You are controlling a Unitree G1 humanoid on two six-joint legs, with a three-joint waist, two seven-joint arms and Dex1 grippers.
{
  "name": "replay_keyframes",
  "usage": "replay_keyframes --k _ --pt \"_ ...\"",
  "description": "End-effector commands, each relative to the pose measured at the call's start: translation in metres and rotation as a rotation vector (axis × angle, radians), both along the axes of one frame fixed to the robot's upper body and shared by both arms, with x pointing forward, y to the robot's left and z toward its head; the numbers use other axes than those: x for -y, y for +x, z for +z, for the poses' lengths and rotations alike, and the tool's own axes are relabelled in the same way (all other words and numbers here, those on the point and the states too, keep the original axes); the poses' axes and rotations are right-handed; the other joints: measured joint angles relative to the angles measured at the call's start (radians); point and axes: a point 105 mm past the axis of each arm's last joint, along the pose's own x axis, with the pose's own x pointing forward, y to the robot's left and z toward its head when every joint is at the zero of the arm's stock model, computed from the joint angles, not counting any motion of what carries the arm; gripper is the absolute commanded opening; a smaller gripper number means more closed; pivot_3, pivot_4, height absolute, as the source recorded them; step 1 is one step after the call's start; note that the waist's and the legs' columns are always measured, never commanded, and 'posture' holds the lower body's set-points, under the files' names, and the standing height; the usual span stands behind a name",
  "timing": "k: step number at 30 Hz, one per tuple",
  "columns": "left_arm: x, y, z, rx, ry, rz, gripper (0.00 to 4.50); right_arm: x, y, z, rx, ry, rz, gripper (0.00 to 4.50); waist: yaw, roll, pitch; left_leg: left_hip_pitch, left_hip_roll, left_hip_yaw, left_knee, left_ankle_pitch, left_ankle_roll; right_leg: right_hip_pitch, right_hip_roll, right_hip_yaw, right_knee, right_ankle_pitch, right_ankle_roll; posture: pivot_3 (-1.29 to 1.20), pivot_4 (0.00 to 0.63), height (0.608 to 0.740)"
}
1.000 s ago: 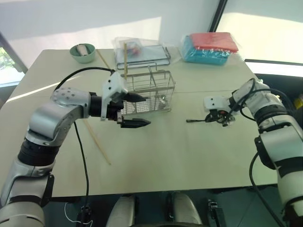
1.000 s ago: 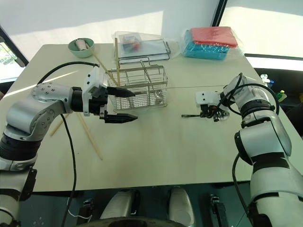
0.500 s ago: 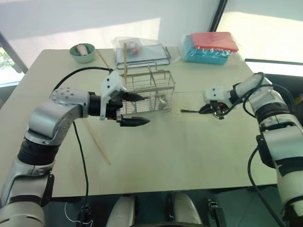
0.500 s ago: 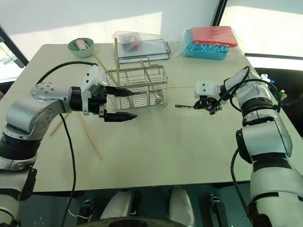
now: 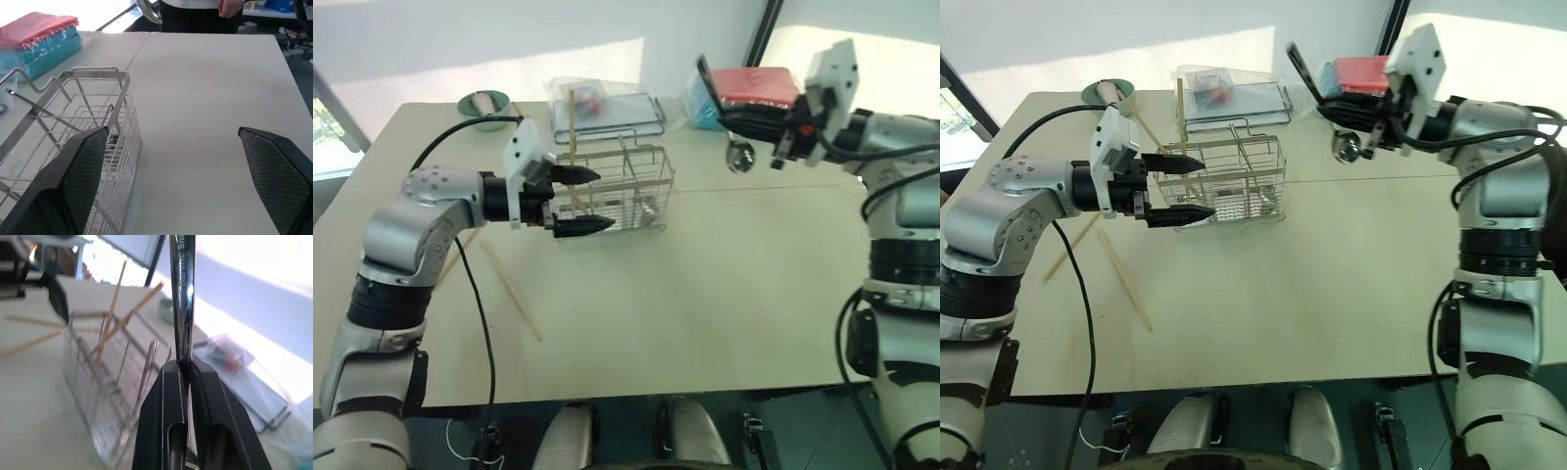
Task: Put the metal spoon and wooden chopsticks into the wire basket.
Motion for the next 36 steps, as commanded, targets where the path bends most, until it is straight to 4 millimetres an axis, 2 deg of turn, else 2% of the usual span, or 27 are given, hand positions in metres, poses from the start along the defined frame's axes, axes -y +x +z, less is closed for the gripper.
replay_keyframes --k 1,6,9,14,17,23,24,26,31,34,36 --pt "-0.003 0.002 0.019 0.08 -0.012 0.015 4.5 -0.026 0.0 0.017 0.074 0.094 -0.026 0.04 0.002 0.0 0.0 0.0 0.0 0.0 0.0 0.0 0.0 0.0 0.0 0.0 0.0 0.0 0.0 0.0 0.15 0.667" --pt "-0.006 0.003 0.021 0.086 -0.009 0.033 4.5 -0.048 0.016 0.015 0.076 0.177 -0.08 0.04 0.007 -0.002 -0.001 -0.002 -0.002 0.0 0.001 0.001 -0.001 -0.002 -0.001 0.0 0.006 0.0 0.0 0.0 0.15 0.667" --pt "-0.009 0.002 0.022 0.09 -0.009 0.044 4.5 -0.054 0.025 0.012 0.073 0.211 -0.108 0.04 0.005 -0.002 -0.001 -0.003 -0.003 0.0 0.001 0.001 -0.001 -0.002 -0.001 0.0 0.006 0.0 0.0 0.0 0.15 0.667" --pt "-0.014 0.001 0.026 0.101 -0.011 0.074 4.5 -0.063 0.041 -0.005 0.03 0.269 -0.163 0.04 -0.003 -0.002 -0.001 -0.002 -0.002 0.0 0.0 0.0 0.0 -0.004 0.0 0.001 0.009 0.0 0.0 0.0 0.15 0.667" --pt "-0.017 0.0 0.026 0.105 -0.009 0.086 4.5 -0.068 0.041 -0.016 -0.019 0.306 -0.161 1.15 -0.003 -0.002 -0.001 -0.002 -0.002 0.0 0.0 0.0 0.0 -0.005 0.0 0.001 0.009 0.0 -0.001 0.0 0.15 0.667" --pt "-0.021 0.0 0.027 0.109 -0.009 0.107 4.5 -0.07 0.037 -0.024 -0.026 0.317 -0.179 4.28 -0.001 -0.002 -0.001 -0.002 -0.002 0.0 0.0 0.0 0.0 -0.004 0.0 0.001 0.009 0.0 0.0 0.0 0.15 0.667" --pt "-0.022 0.0 0.026 0.11 -0.009 0.109 4.5 -0.068 0.036 -0.023 -0.022 0.318 -0.188 4.42 -0.001 -0.002 -0.001 -0.002 -0.002 0.0 0.0 0.0 0.0 -0.004 0.0 0.001 0.009 0.0 0.0 0.0 0.15 0.667" --pt "-0.023 0.002 0.027 0.112 -0.01 0.115 4.5 -0.063 0.035 -0.018 -0.004 0.32 -0.204 4.42 -0.001 -0.002 -0.001 -0.002 -0.002 0.0 0.0 0.0 0.0 -0.005 0.0 0.001 0.009 0.0 0.0 0.0 0.15 0.667" --pt "-0.029 0.005 0.028 0.113 -0.019 0.154 4.5 -0.036 0.022 0.019 0.072 0.331 -0.208 4.42 0.003 -0.002 -0.001 -0.002 -0.002 0.0 0.001 0.0 0.0 -0.004 0.0 0.001 0.009 0.0 0.0 0.0 0.15 0.667" --pt "-0.044 0.011 0.032 0.105 -0.035 0.228 4.5 -0.021 -0.005 0.042 0.113 0.267 -0.102 4.42 0.004 -0.002 -0.001 -0.002 -0.002 0.0 0.0 0.0 0.001 -0.004 0.0 0.001 0.009 0.0 0.0 0.0 0.15 0.667" --pt "-0.056 0.017 0.035 0.104 -0.041 0.291 4.5 -0.015 -0.024 0.046 0.106 0.212 -0.015 4.42 0.002 -0.002 -0.001 -0.002 -0.002 0.0 0.0 0.0 0.001 -0.004 0.0 0.001 0.009 0.0 0.0 0.0 0.15 0.667"
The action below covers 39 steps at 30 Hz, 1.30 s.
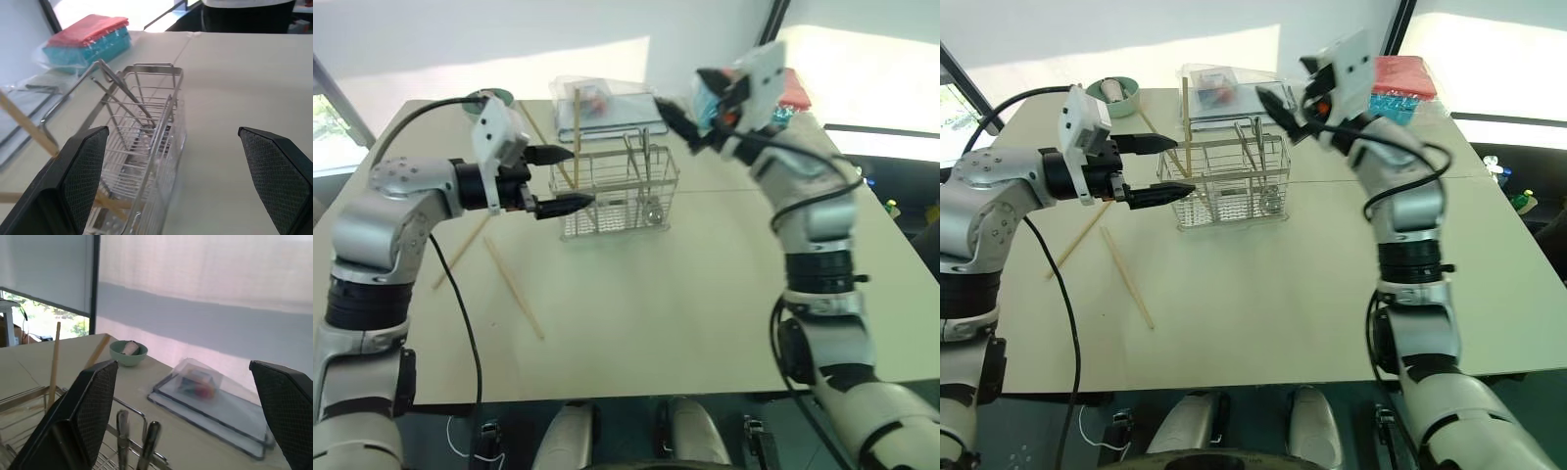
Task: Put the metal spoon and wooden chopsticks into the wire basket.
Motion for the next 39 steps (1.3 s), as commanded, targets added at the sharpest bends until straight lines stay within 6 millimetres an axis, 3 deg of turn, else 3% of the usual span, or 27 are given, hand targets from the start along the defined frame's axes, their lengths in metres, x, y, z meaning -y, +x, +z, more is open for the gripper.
replay_keyframes --k 1,6,10,15,24,39 --pt "-0.028 0.01 0.018 0.047 -0.028 0.137 4.5 0.003 -0.047 0.028 0.072 -0.079 0.205 4.42 0.0 0.0 0.0 0.0 0.0 0.0 0.0 0.0 0.0 0.0 0.0 0.0 0.0 0.0 0.0 0.0 0.15 0.667" --pt "-0.069 0.033 0.01 -0.027 0.028 0.337 4.5 0.016 -0.089 0.006 -0.022 -0.268 0.365 4.42 -0.001 -0.003 -0.001 0.001 0.001 0.001 0.0 -0.001 0.002 0.002 0.0 -0.001 -0.001 0.0 0.0 0.0 0.15 0.667" --pt "-0.108 0.062 -0.013 -0.14 0.125 0.529 4.5 0.022 -0.108 -0.033 -0.171 -0.341 0.397 4.42 0.005 -0.005 -0.002 0.002 0.001 0.001 0.001 -0.001 0.002 0.002 0.0 -0.001 -0.001 -0.001 0.001 0.0 0.15 0.667" --pt "-0.139 0.084 -0.042 -0.241 0.247 0.67 4.5 0.021 -0.115 -0.048 -0.208 -0.312 0.373 4.42 0.005 -0.007 -0.002 0.001 0.0 0.002 0.001 -0.001 0.002 0.001 -0.001 -0.001 -0.001 -0.001 0.001 0.0 0.15 0.667" --pt "-0.137 0.103 -0.076 -0.348 0.27 0.785 4.5 0.021 -0.127 -0.058 -0.256 -0.272 0.338 4.42 0.01 -0.016 -0.002 -0.001 0.0 0.002 0.001 -0.002 0.003 0.0 -0.002 -0.001 -0.001 -0.001 0.002 0.0 0.15 0.667" --pt "-0.145 0.093 -0.125 -0.51 0.261 0.914 4.5 0.03 -0.136 -0.063 -0.301 -0.223 0.267 4.42 0.013 -0.017 -0.002 -0.001 0.0 0.002 0.001 -0.002 0.003 0.0 -0.003 -0.001 -0.001 -0.001 0.002 0.0 0.15 0.667"
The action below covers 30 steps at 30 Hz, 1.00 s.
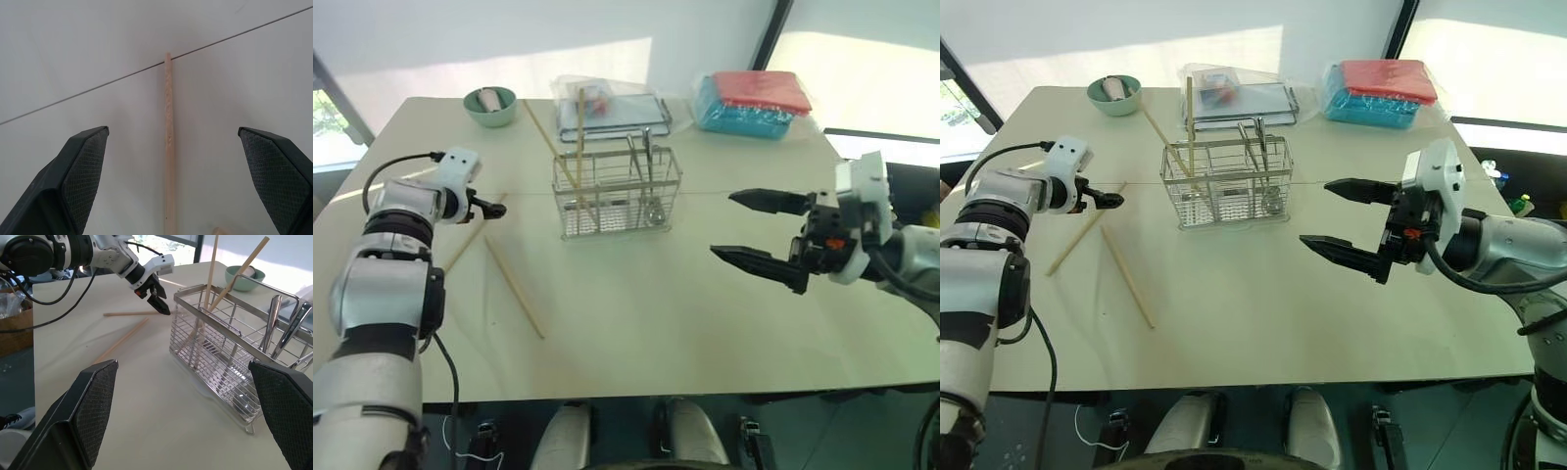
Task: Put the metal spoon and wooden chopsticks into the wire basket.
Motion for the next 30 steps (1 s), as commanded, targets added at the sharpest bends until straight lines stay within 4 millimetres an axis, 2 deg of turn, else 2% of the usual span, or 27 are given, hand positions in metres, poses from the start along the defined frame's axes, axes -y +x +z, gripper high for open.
replay_keyframes --k 1,7,8,11,17,18,27,30 --pt "-0.005 -0.004 -0.005 -0.028 0.012 0.026 4.5 0.001 -0.005 0.01 0.051 -0.007 -0.01 4.42 0.005 0.0 0.0 0.0 0.0 0.0 0.0 0.0 0.0 0.0 0.0 0.0 0.0 0.0 0.0 0.0 0.15 0.667" --pt "-0.01 -0.01 -0.02 -0.074 0.04 0.038 4.5 0.005 -0.003 0.013 0.056 0.003 -0.035 4.42 0.012 0.0 0.0 0.001 0.0 0.001 0.0 0.0 0.0 0.0 0.0 0.0 0.0 0.0 0.0 0.0 0.15 0.667" --pt "-0.009 -0.01 -0.02 -0.073 0.036 0.038 4.24 0.005 -0.003 0.013 0.056 0.003 -0.036 4.47 0.012 0.0 0.0 0.001 0.0 0.001 0.0 0.0 0.0 0.0 0.0 0.0 -0.001 0.0 0.0 0.0 0.15 0.667" --pt "-0.005 -0.008 -0.019 -0.068 0.009 0.034 3.24 0.006 -0.003 0.013 0.057 0.005 -0.04 4.5 0.014 0.0 -0.001 0.001 0.0 0.001 0.0 0.0 0.0 0.0 0.0 0.0 -0.002 0.0 0.0 0.0 0.15 0.667" --pt "-0.004 -0.007 -0.017 -0.056 -0.016 0.058 0.21 0.007 -0.002 0.015 0.056 0.018 -0.049 4.5 0.013 0.0 -0.001 0.001 0.001 0.001 0.0 0.0 0.0 0.0 0.0 0.0 -0.002 0.0 0.0 0.0 0.15 0.667" --pt "-0.005 -0.007 -0.017 -0.054 -0.018 0.063 0.04 0.007 -0.002 0.015 0.055 0.022 -0.05 4.5 0.014 0.0 -0.001 0.001 0.001 0.001 0.0 0.0 0.0 0.0 0.0 0.0 -0.002 0.0 0.0 0.0 0.15 0.667" --pt "-0.01 -0.005 -0.011 -0.022 -0.043 0.105 0.04 0.009 -0.001 0.013 0.049 0.026 -0.063 4.5 0.015 0.0 -0.001 0.001 0.001 0.001 0.0 0.0 0.0 0.0 0.0 0.0 -0.002 0.0 0.0 0.0 0.15 0.667" --pt "-0.015 0.004 0.016 0.104 -0.052 0.106 0.04 0.012 0.001 0.007 0.041 0.019 -0.079 4.5 0.016 -0.001 0.0 0.001 0.0 0.001 0.0 0.0 0.0 0.0 0.0 0.0 -0.002 0.0 0.0 0.0 0.15 0.667"
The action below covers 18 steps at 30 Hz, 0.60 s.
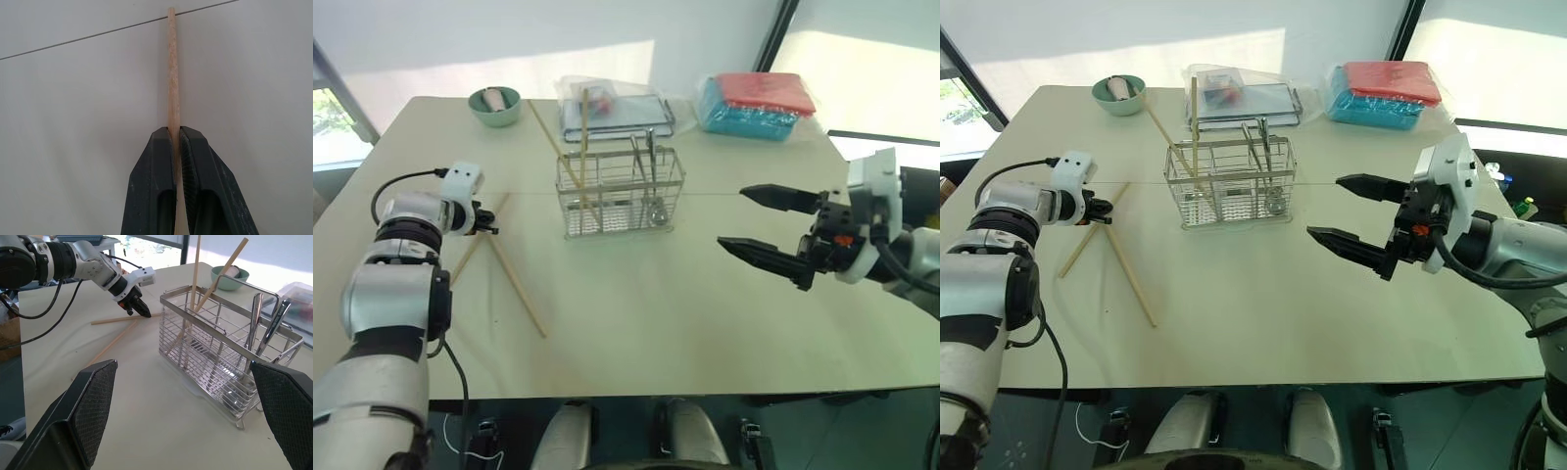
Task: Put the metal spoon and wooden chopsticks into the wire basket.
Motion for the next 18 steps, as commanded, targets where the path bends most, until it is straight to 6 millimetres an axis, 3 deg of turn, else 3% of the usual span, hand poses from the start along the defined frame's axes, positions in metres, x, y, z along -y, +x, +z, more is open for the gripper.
replay_keyframes --k 1,4,8,13,16,18 --pt "-0.017 0.01 0.041 0.18 0.022 0.038 0.04 0.006 -0.001 0.004 0.044 -0.007 -0.023 4.5 0.0 0.0 0.0 0.0 0.0 0.0 0.0 0.0 0.0 0.0 0.0 0.0 0.0 0.0 0.0 0.0 0.15 0.667" --pt "-0.025 0.02 0.08 0.378 0.118 0.031 0.04 0.007 0.0 0.003 0.045 -0.008 -0.03 4.5 0.001 0.0 0.0 0.0 0.0 0.0 0.0 0.0 0.0 0.0 0.0 0.0 0.0 0.0 0.0 0.0 0.15 0.667" --pt "-0.002 0.025 0.163 0.707 -0.086 -0.061 0.04 0.007 -0.001 0.003 0.043 -0.002 -0.034 4.5 0.008 -0.002 0.001 -0.002 0.0 -0.001 0.001 0.0 0.0 0.0 -0.001 -0.001 -0.002 0.0 0.0 0.0 0.15 0.667" --pt "0.018 0.0 0.258 1.122 -0.346 -0.118 0.04 0.007 -0.003 0.0 0.04 -0.005 -0.036 4.5 0.004 -0.002 0.001 -0.002 -0.001 -0.001 0.001 0.0 -0.001 0.002 -0.003 -0.001 -0.008 0.001 0.001 0.0 0.15 0.667" --pt "0.038 -0.013 0.289 1.222 -0.515 -0.146 0.04 0.006 -0.002 0.0 0.041 0.003 -0.037 4.5 0.001 -0.001 0.001 -0.002 -0.001 -0.001 0.001 0.0 0.0 0.003 -0.004 -0.001 -0.01 0.002 0.002 0.0 0.15 0.667" --pt "0.057 -0.017 0.296 1.234 -0.569 -0.185 0.04 0.004 -0.003 -0.001 0.041 0.006 -0.036 4.5 0.001 -0.001 0.001 -0.001 -0.001 -0.001 0.001 0.0 0.0 0.004 -0.002 -0.001 -0.01 0.002 0.002 0.0 0.15 0.667"
